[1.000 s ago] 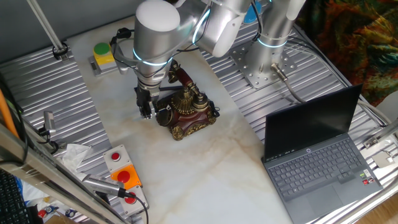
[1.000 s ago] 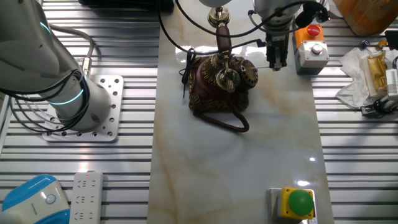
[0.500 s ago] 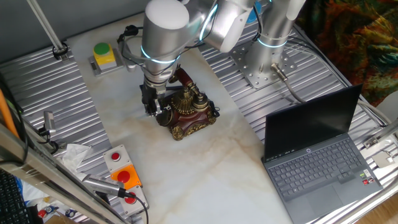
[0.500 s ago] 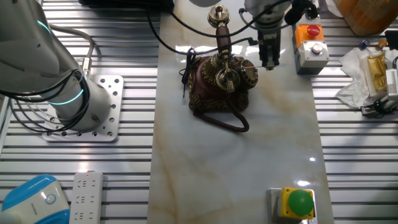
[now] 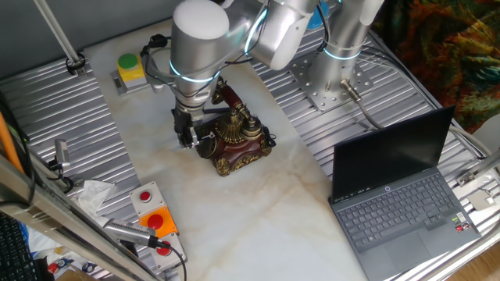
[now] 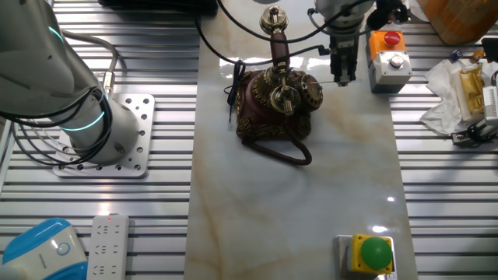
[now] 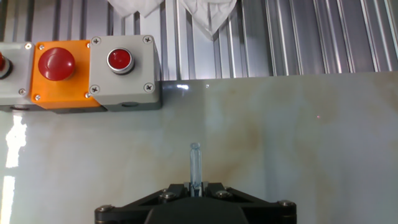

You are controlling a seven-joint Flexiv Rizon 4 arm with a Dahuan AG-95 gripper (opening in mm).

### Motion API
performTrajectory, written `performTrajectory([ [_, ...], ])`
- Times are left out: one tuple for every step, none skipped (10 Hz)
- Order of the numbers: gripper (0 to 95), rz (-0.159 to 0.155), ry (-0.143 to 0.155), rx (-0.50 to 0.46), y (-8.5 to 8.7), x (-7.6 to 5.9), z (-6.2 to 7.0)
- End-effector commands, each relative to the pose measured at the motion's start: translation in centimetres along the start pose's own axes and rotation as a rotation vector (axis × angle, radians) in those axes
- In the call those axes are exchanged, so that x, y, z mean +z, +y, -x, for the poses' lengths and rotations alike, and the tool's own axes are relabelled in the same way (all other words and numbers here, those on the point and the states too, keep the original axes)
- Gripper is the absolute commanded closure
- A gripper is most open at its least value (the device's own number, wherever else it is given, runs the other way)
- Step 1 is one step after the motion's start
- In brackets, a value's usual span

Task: Dial a number on an old rotary phone

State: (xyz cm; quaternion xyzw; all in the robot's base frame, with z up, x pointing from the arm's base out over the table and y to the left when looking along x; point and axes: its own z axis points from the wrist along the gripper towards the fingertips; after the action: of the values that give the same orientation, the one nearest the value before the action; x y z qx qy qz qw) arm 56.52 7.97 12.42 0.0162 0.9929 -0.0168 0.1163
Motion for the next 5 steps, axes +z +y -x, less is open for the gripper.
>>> performTrajectory([
  [95.0, -0.002, -0.001, 0.001, 0.08, 0.24, -0.16],
  [95.0, -0.005, -0.001, 0.001, 0.15, 0.49, -0.31],
  [95.0, -0.005, -0.003, 0.000, 0.16, 0.58, -0.45],
  [95.0, -0.006, -0.004, -0.001, 0.19, 0.67, -0.59],
  [95.0, -0.010, -0.005, -0.003, 0.22, 0.74, -0.74],
])
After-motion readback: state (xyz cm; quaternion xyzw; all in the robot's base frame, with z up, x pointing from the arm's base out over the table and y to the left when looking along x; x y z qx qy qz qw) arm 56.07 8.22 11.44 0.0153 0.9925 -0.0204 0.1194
